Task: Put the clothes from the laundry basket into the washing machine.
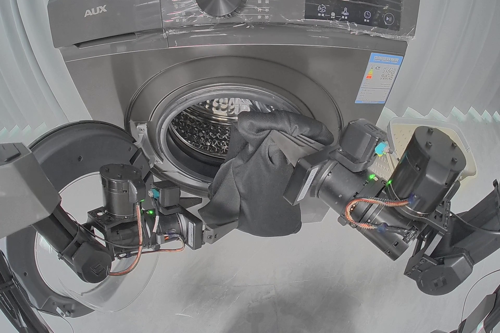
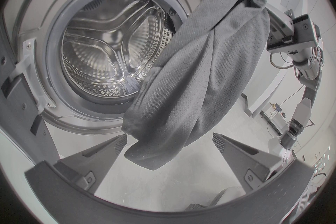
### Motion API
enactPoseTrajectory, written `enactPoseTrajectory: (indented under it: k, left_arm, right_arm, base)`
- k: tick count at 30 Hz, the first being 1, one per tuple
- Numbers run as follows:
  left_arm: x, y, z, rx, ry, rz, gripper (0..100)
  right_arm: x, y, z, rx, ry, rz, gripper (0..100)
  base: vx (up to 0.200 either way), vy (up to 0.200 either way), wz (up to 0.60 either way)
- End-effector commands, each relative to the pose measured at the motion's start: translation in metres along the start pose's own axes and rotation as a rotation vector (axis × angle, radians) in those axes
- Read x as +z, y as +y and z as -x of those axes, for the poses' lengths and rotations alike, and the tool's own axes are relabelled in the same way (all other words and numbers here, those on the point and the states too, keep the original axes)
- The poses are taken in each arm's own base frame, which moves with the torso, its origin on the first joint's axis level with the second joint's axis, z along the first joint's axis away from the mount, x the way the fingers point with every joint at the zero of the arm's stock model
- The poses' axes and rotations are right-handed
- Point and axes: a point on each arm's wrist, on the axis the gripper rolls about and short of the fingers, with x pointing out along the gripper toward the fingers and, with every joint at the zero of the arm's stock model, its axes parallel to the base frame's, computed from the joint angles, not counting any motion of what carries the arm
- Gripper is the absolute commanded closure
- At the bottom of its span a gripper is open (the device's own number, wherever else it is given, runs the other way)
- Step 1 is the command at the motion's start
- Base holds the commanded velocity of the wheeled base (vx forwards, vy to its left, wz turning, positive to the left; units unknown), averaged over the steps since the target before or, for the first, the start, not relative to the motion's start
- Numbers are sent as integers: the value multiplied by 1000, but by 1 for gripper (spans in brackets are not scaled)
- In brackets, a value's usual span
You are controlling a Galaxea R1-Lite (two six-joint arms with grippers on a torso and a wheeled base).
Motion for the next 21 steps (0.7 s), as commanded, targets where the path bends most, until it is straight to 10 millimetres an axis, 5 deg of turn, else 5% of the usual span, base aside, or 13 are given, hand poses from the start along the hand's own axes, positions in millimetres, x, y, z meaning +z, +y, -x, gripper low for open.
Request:
enactPoseTrajectory:
  k: [1, 17, 18, 21]
  left_arm:
    - [-6, 4, -7, 1, 20, 9, 0]
    - [-8, -16, -7, -76, -26, -25, 0]
    - [-8, -17, -6, -76, -27, -25, 100]
    - [-10, -16, -5, -75, -32, -26, 100]
  right_arm:
    - [1, 2, 0, 5, -3, -2, 100]
    - [-1, -1, -1, -5, 1, 1, 100]
    - [-1, -1, -1, -6, 1, 1, 100]
    - [-1, -2, -1, -9, 0, 2, 100]
  base:
    - [0, 0, 0]
    - [0, 0, 0]
    - [0, 0, 0]
    - [0, 0, 0]
